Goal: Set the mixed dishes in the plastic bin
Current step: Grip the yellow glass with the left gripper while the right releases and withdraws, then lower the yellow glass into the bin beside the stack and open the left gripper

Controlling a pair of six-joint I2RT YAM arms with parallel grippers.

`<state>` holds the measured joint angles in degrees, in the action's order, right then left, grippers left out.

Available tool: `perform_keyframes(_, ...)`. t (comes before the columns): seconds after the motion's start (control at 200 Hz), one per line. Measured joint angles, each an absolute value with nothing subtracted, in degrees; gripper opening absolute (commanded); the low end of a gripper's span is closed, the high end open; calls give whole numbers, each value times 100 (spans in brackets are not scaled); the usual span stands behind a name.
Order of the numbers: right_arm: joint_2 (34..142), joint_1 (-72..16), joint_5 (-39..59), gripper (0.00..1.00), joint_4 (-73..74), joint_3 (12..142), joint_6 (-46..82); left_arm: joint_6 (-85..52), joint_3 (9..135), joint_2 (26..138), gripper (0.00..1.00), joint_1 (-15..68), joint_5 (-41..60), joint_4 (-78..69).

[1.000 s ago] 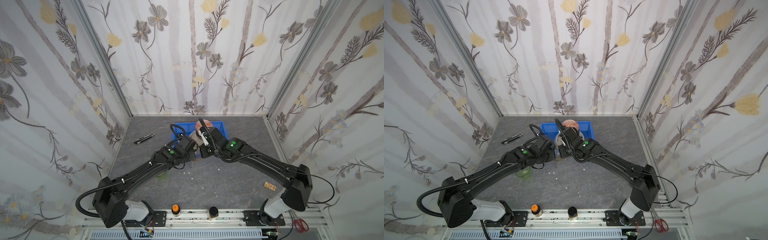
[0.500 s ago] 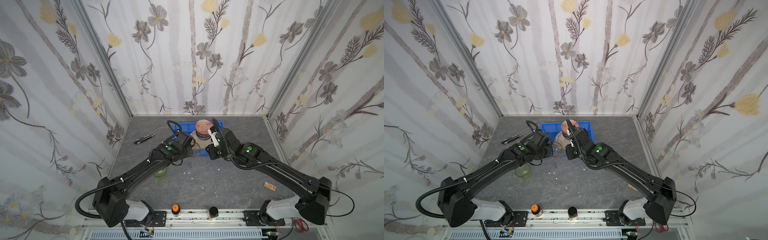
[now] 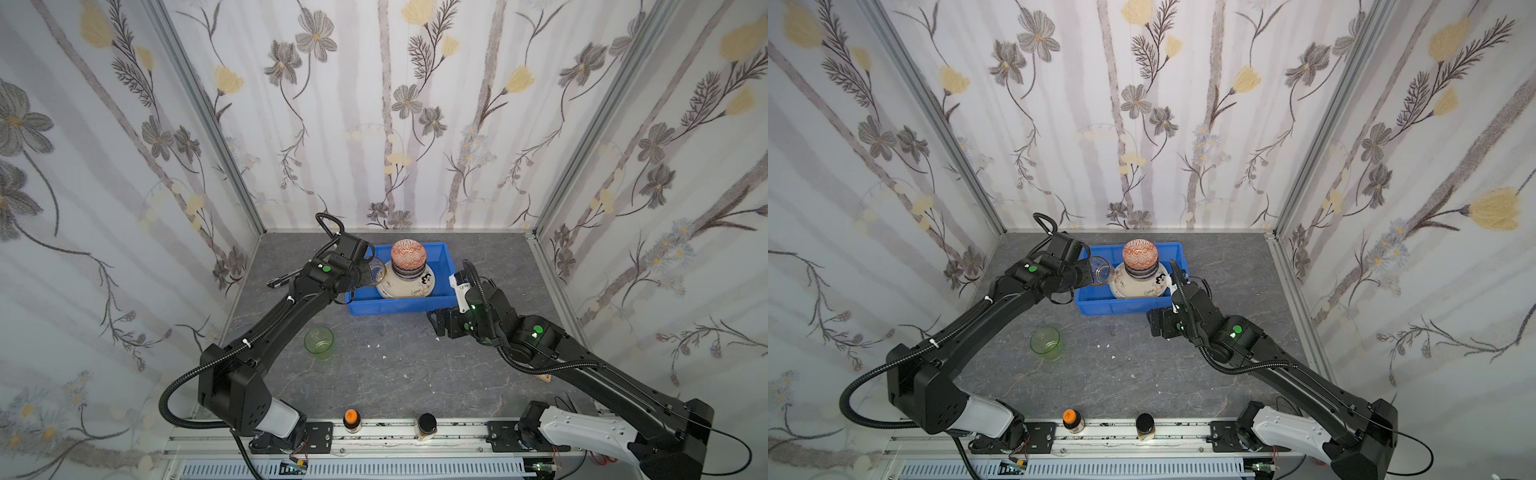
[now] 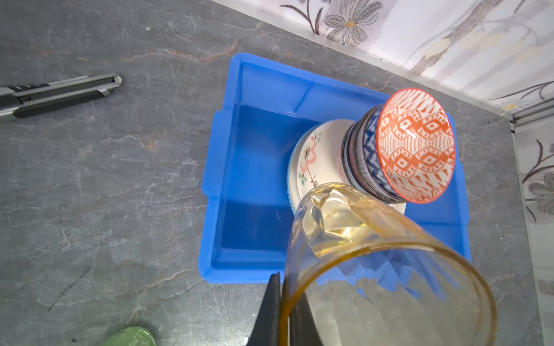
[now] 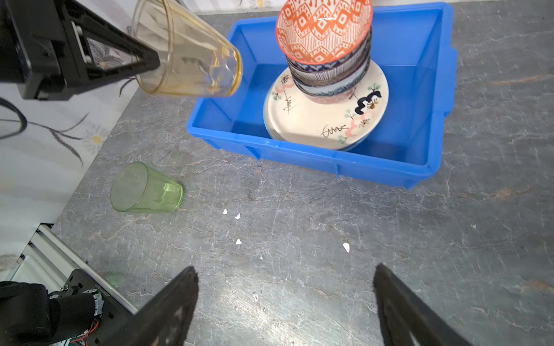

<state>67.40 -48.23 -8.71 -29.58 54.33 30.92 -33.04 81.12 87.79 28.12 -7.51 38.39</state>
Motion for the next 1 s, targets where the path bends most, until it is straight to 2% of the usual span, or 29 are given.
perform_keyframes(0.27, 5867, -4801, -1055, 100, -2764, 4493, 3599, -2832, 9284, 10101, 0, 2126, -687, 3997)
perform_keyframes(0.505, 5288, -4781, -1131, 100, -2718, 3896, 3997, -2567, 10088, 11111, 0, 2053, -462, 4077)
perform_keyframes(0.999, 5043, -4759, -1284, 100, -2724, 3599, 4372, -2405, 10761, 12127, 0, 1911, -482, 4281)
